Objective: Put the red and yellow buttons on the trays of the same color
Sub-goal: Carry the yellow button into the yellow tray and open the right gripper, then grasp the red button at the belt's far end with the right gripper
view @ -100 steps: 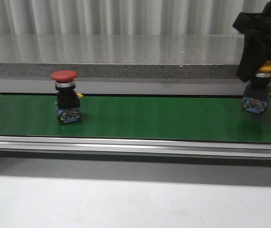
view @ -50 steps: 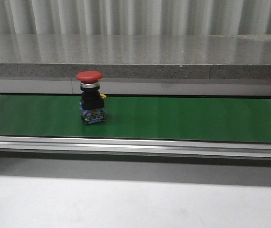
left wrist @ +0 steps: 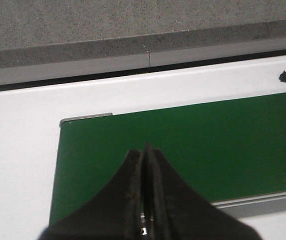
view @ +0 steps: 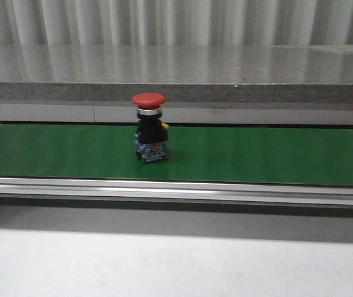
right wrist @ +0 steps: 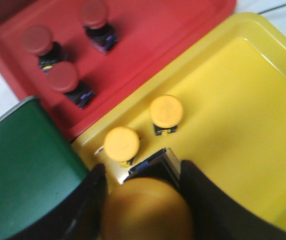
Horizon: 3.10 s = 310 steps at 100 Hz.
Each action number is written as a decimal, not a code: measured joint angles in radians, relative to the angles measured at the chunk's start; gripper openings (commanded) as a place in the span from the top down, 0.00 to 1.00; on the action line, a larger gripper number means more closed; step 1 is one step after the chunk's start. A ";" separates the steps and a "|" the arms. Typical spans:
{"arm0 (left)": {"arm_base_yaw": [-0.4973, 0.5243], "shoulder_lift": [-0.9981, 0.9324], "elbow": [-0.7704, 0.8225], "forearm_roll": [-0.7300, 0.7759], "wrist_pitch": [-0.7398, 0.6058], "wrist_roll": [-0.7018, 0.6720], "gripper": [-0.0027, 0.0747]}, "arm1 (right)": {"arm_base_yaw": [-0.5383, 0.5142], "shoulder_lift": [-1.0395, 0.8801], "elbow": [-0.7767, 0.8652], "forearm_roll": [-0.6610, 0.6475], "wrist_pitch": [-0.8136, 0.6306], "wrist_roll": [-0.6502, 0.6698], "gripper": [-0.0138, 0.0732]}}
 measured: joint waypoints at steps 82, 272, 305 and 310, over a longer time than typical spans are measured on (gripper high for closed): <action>0.000 0.000 0.000 0.000 0.000 0.002 0.99 | -0.173 0.316 0.152 -0.002 -0.301 0.196 0.75; 0.000 0.000 0.002 0.000 -0.006 0.002 0.99 | 0.350 -0.040 0.075 0.004 0.038 0.044 0.30; 0.000 0.000 0.002 0.000 -0.014 0.002 0.99 | 0.538 0.005 -0.048 0.214 0.274 -0.280 0.30; 0.000 0.000 0.002 0.000 -0.014 0.002 0.99 | 0.547 0.024 -0.051 0.254 0.292 -0.318 0.30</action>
